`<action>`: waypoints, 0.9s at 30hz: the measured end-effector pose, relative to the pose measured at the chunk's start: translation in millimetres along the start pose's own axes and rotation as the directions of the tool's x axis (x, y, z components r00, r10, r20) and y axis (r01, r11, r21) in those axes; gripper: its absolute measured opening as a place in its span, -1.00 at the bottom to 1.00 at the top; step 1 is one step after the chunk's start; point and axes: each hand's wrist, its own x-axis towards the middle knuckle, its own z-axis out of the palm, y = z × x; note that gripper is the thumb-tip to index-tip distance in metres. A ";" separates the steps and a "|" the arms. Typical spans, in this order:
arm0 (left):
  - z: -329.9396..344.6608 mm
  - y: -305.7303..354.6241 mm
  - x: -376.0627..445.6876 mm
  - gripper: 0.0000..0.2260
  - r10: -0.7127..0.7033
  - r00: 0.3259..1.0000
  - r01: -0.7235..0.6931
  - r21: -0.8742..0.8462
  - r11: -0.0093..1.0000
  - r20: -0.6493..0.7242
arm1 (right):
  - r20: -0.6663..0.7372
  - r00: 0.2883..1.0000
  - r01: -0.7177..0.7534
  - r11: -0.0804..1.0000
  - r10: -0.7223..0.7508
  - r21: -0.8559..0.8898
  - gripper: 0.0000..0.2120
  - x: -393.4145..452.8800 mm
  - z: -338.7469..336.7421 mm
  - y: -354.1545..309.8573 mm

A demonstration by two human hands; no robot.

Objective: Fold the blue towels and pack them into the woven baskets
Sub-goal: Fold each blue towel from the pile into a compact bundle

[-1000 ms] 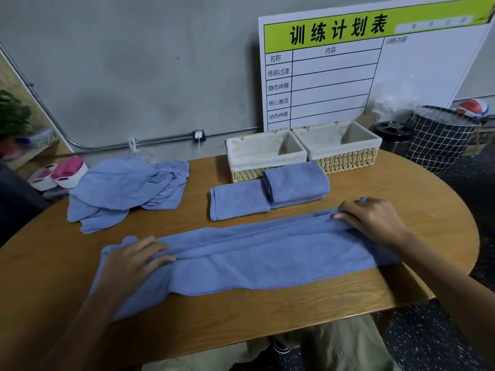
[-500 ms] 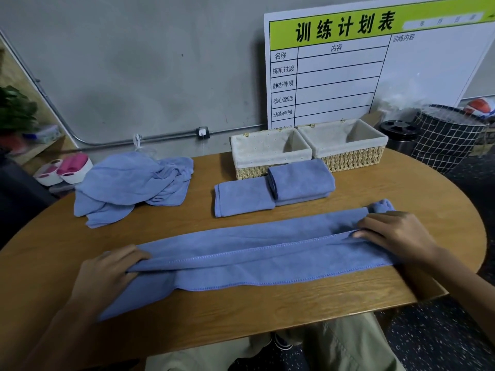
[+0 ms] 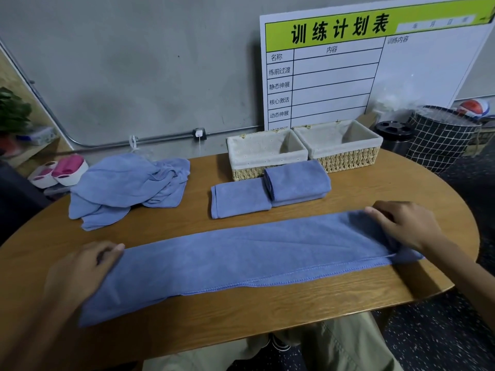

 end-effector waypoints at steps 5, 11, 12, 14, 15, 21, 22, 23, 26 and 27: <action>31.5 -40.7 13.6 -0.63 -0.230 0.970 0.240 -0.195 0.951 0.076 | 0.153 0.973 -0.170 0.985 0.174 -0.038 -0.59 10.7 17.6 14.7; 19.4 -9.3 14.5 -0.78 -0.404 0.906 0.424 -0.306 0.853 0.130 | 0.241 0.897 -0.382 0.924 0.370 0.004 -0.66 14.3 16.3 15.0; 20.3 -10.9 15.7 -0.76 -0.411 0.902 0.431 -0.305 0.850 0.130 | 0.246 0.887 -0.410 0.912 0.391 0.026 -0.67 15.6 16.8 17.5; 20.8 -11.0 17.5 -0.73 -0.418 0.897 0.443 -0.318 0.838 0.146 | 0.258 0.866 -0.462 0.883 0.429 0.081 -0.70 18.0 17.2 22.5; 20.2 -9.8 18.0 -0.73 -0.421 0.893 0.450 -0.325 0.832 0.158 | 0.275 0.852 -0.489 0.865 0.446 0.113 -0.73 18.8 16.9 24.6; 20.2 -6.5 20.9 -0.77 -0.404 0.900 0.437 -0.370 0.820 0.166 | 0.248 0.852 -0.523 0.758 0.460 0.389 -0.85 19.0 13.5 29.8; 21.0 -8.1 22.1 -0.78 -0.410 0.897 0.442 -0.384 0.810 0.167 | 0.230 0.858 -0.512 0.740 0.459 0.435 -0.88 18.9 12.2 29.7; 21.2 -8.1 22.9 -0.79 -0.412 0.895 0.445 -0.394 0.804 0.170 | 0.220 0.861 -0.505 0.723 0.458 0.471 -0.91 19.2 11.0 29.6; 24.4 -8.3 24.5 -0.80 -0.420 0.894 0.446 -0.415 0.793 0.159 | 0.237 0.858 -0.509 0.693 0.455 0.511 -0.95 20.4 9.4 28.5; 25.9 -8.2 25.1 -0.80 -0.423 0.894 0.445 -0.420 0.791 0.150 | 0.251 0.855 -0.515 0.691 0.453 0.508 -0.96 20.6 10.3 28.6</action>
